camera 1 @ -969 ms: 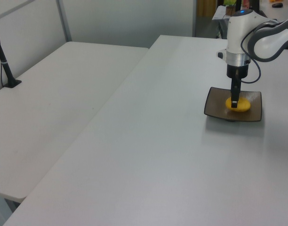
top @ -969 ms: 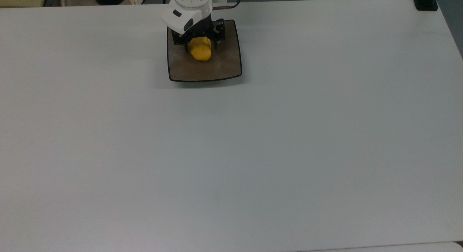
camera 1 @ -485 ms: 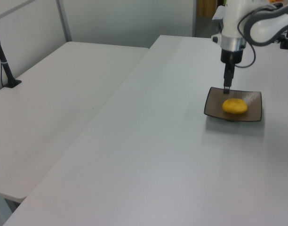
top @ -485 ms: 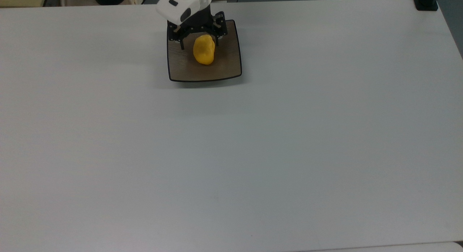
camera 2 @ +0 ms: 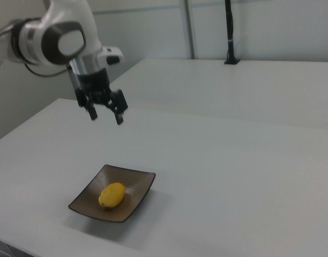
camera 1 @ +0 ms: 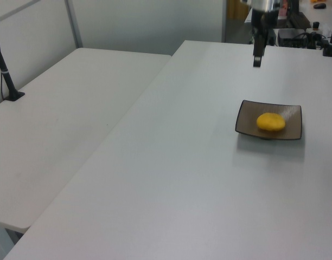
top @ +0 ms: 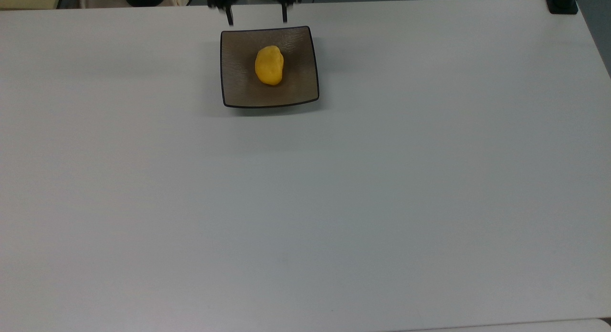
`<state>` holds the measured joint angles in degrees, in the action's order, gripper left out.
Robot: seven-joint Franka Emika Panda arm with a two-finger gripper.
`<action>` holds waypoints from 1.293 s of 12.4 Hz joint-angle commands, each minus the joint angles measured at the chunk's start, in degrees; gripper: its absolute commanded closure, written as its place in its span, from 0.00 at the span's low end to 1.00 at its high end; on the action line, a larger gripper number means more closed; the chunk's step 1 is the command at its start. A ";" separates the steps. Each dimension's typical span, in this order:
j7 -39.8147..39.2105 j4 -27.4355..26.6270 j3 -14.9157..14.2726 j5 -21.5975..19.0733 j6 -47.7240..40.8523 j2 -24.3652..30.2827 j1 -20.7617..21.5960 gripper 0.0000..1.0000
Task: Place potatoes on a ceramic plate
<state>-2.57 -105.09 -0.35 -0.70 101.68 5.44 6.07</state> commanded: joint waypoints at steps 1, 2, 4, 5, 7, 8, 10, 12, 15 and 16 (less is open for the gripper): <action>3.26 9.18 0.17 0.00 -7.70 -0.60 -0.45 0.00; 5.01 11.47 0.18 -0.18 -10.51 -0.60 -0.45 0.00; 5.91 13.15 0.18 -0.35 -12.11 -0.60 -0.36 0.00; 5.91 13.42 0.18 -1.49 -12.03 -0.78 -0.45 0.00; 5.39 13.33 0.18 -2.99 -11.33 -0.95 -1.06 0.00; 5.04 13.25 0.18 -2.91 -9.76 -1.48 -1.06 0.00; 2.15 12.72 0.18 -2.99 -4.49 -2.09 -1.06 0.00; 0.81 12.46 0.17 -2.91 -4.20 -2.01 -1.33 0.00; 1.16 12.28 0.18 -2.91 -4.03 -2.01 -1.24 0.00; 1.25 12.11 0.18 -2.91 -4.03 -1.92 -1.24 0.00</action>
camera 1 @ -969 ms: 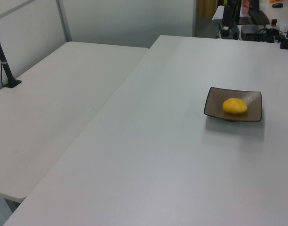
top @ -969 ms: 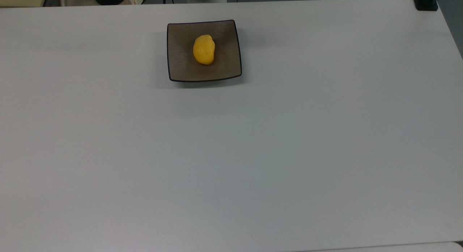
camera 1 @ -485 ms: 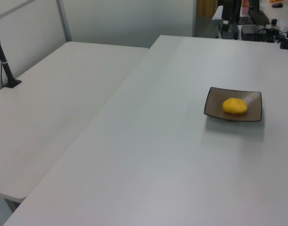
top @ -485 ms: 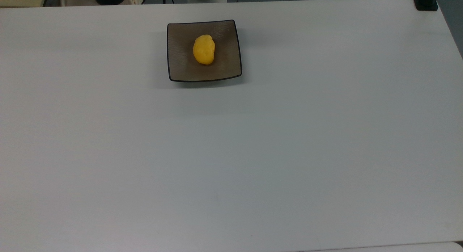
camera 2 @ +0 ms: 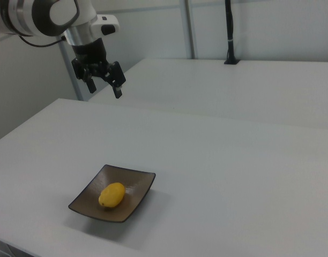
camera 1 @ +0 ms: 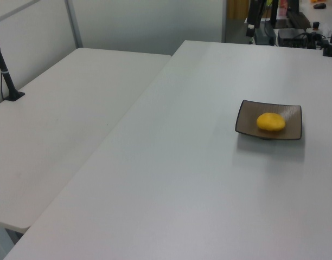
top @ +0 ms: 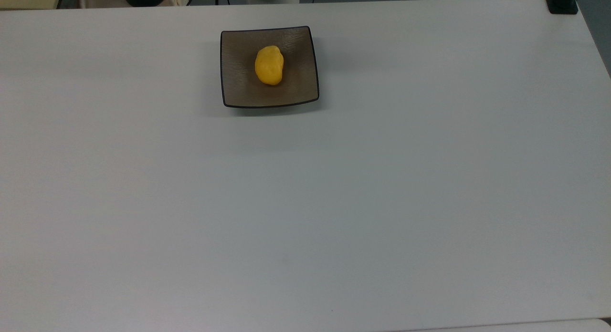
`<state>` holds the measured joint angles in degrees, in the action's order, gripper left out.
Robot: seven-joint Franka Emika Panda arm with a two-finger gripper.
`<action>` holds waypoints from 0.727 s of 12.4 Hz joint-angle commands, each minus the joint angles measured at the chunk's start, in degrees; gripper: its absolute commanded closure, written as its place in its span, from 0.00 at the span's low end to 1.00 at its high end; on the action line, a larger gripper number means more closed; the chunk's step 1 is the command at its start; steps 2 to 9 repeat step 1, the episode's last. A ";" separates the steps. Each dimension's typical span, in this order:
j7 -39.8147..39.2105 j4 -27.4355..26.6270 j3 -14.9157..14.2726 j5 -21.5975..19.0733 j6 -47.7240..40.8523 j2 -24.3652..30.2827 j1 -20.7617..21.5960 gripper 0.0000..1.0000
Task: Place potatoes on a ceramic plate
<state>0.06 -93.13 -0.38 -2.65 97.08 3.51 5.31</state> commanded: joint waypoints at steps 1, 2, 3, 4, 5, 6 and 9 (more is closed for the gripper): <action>-1.38 0.14 0.12 -0.96 0.40 0.10 -0.48 0.00; -1.38 0.14 0.12 -0.96 0.40 0.10 -0.48 0.00; -1.38 0.14 0.12 -0.96 0.40 0.10 -0.48 0.00; -1.38 0.14 0.12 -0.96 0.40 0.10 -0.48 0.00; -1.38 0.14 0.12 -0.96 0.40 0.10 -0.48 0.00; -1.38 0.14 0.12 -0.96 0.40 0.10 -0.48 0.00; -1.38 0.14 0.12 -0.96 0.40 0.10 -0.48 0.00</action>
